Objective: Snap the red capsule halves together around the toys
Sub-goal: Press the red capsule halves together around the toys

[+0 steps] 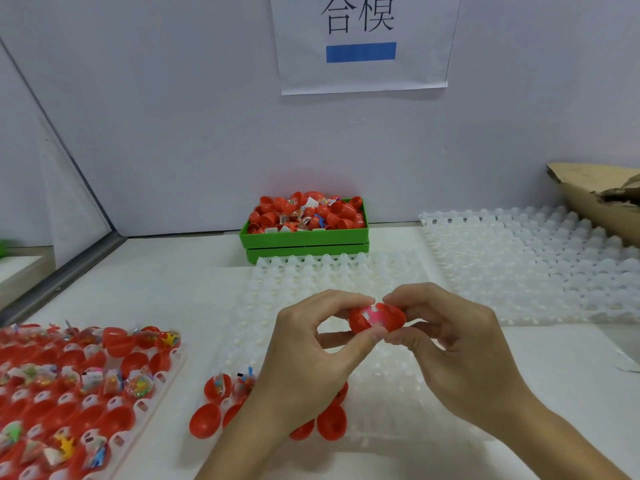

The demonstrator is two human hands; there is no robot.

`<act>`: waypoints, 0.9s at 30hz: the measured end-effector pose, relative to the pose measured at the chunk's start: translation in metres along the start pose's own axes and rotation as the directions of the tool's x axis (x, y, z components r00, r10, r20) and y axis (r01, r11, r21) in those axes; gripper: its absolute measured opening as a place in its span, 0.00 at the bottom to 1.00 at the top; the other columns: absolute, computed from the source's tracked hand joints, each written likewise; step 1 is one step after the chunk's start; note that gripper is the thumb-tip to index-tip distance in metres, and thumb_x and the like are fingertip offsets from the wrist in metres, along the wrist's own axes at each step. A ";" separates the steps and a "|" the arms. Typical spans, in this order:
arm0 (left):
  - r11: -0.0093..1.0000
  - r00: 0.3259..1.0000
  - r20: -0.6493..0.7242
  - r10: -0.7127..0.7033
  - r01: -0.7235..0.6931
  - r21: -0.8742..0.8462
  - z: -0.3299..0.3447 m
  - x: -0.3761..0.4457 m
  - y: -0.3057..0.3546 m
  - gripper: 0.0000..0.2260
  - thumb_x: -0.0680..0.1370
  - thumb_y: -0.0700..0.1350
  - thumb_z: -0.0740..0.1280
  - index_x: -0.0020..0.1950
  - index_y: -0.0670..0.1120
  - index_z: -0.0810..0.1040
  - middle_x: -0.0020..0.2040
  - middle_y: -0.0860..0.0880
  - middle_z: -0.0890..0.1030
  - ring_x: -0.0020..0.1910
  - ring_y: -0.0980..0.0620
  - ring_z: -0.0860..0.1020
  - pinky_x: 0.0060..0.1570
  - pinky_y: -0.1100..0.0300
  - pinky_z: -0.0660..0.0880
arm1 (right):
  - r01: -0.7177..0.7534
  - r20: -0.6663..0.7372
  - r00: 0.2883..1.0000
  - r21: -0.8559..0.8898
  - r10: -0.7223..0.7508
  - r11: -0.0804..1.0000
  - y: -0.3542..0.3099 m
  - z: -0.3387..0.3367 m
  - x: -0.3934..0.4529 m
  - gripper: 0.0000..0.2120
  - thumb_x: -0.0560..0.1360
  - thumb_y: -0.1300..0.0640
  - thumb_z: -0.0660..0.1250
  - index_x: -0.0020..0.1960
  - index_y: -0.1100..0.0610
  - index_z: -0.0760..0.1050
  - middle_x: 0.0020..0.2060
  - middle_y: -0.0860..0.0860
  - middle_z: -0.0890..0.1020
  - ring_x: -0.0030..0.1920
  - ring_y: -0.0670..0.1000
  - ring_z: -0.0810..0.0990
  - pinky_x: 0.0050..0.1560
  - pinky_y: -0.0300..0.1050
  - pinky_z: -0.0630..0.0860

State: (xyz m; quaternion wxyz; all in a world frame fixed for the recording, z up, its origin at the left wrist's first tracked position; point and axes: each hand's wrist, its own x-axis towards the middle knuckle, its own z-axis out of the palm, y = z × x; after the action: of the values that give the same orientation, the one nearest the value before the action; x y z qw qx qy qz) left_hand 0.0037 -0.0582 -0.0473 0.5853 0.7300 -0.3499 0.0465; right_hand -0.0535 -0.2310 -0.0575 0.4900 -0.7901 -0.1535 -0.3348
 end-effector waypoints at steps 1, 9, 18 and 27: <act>1.000 1.000 -0.004 0.008 -0.008 0.001 0.000 0.000 0.000 0.11 0.73 0.53 0.72 0.54 0.55 0.83 0.48 0.56 0.84 0.54 0.50 0.81 0.45 0.62 0.82 | 0.000 -0.001 1.000 0.008 0.000 1.000 0.000 0.001 0.000 0.16 0.70 0.65 0.72 0.52 0.48 0.78 0.43 0.42 0.84 0.44 0.48 0.85 0.40 0.43 0.82; 1.000 0.999 0.038 0.012 -0.012 0.000 0.001 0.000 0.000 0.03 0.76 0.43 0.70 0.47 0.52 0.81 0.44 0.53 0.81 0.51 0.48 0.80 0.45 0.61 0.82 | -0.004 0.029 1.000 0.041 0.003 0.999 0.006 0.000 -0.003 0.19 0.68 0.75 0.74 0.52 0.55 0.82 0.43 0.46 0.84 0.47 0.51 0.85 0.41 0.42 0.83; 0.999 0.999 -0.041 -0.028 0.026 -0.042 0.008 -0.002 -0.001 0.07 0.76 0.38 0.70 0.44 0.50 0.80 0.42 0.52 0.81 0.47 0.50 0.81 0.39 0.66 0.80 | -0.051 0.033 0.998 0.114 0.048 0.992 0.006 -0.001 -0.002 0.18 0.68 0.74 0.75 0.52 0.56 0.84 0.44 0.47 0.85 0.47 0.53 0.85 0.42 0.45 0.83; 1.000 1.000 0.006 0.026 -0.026 0.007 0.007 -0.004 0.004 0.10 0.75 0.42 0.69 0.55 0.51 0.83 0.49 0.58 0.84 0.56 0.55 0.81 0.50 0.64 0.81 | -0.085 -0.058 0.994 0.099 0.091 0.991 0.003 0.003 -0.002 0.20 0.67 0.70 0.76 0.50 0.48 0.84 0.43 0.46 0.86 0.45 0.51 0.86 0.41 0.48 0.84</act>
State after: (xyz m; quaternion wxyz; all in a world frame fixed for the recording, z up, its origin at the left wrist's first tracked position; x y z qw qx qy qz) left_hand -0.0039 -0.0627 -0.0482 0.5810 0.7275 -0.3610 0.0534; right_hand -0.0517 -0.2294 -0.0618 0.5464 -0.7608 -0.1189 -0.3295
